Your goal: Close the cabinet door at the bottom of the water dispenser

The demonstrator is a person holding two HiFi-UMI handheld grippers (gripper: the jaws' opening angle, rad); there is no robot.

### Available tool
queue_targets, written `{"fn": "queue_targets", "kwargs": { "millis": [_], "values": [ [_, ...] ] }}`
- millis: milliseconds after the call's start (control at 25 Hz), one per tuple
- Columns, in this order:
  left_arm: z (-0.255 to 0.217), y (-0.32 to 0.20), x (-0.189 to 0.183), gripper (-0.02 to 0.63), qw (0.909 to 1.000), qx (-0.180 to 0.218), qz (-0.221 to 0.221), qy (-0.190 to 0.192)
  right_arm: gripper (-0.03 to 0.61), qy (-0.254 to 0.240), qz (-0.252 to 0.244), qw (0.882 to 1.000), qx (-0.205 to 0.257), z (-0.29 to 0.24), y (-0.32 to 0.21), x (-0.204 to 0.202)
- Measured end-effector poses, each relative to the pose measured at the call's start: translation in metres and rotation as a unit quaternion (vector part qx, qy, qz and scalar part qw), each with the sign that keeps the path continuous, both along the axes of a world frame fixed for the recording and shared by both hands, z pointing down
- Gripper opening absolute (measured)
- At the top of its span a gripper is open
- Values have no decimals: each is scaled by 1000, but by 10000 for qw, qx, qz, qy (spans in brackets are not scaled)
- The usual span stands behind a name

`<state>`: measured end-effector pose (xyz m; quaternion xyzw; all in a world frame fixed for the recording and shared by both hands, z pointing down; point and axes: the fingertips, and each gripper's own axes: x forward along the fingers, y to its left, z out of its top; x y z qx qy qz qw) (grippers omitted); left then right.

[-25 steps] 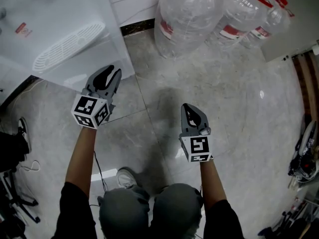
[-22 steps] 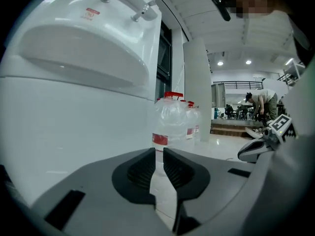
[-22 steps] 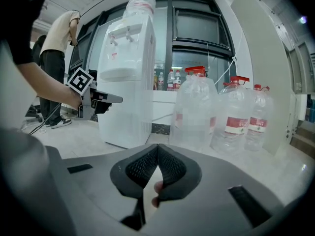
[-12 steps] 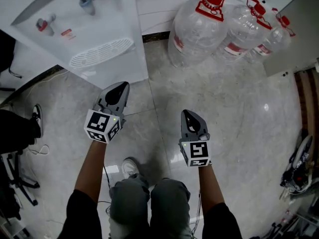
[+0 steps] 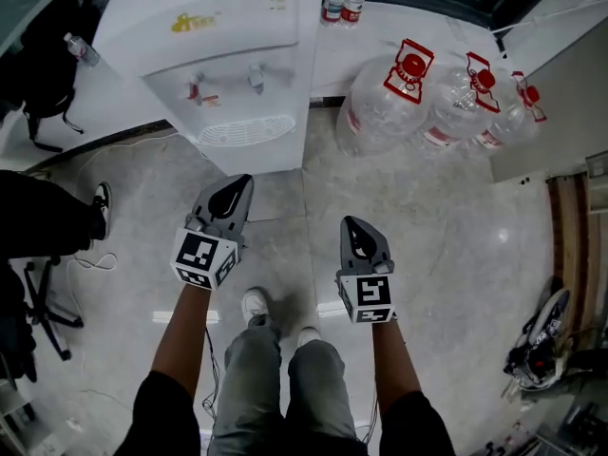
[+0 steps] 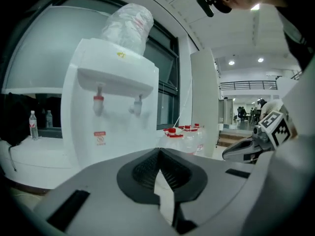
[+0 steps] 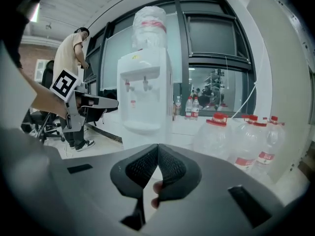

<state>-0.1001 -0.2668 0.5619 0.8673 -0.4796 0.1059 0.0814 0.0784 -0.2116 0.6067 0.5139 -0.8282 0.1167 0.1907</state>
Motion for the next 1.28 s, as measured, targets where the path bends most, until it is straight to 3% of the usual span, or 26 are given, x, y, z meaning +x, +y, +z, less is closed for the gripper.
{"fn": "queue_targets", "kwargs": {
  "millis": [560,880,1280],
  "values": [
    [-194,54,-71,14,9943,117,-1056,-36,12,-113,-738,9969,260,-197,-5,-68],
    [-277,86,-104,14,9873,260,-1563,-150,12,-71,-1134,9926,429,-272,7,-98],
    [-372,151,-115,14,9786,460,-1969,-367,12,-236,-1193,9910,566,-364,51,-104]
  ]
}}
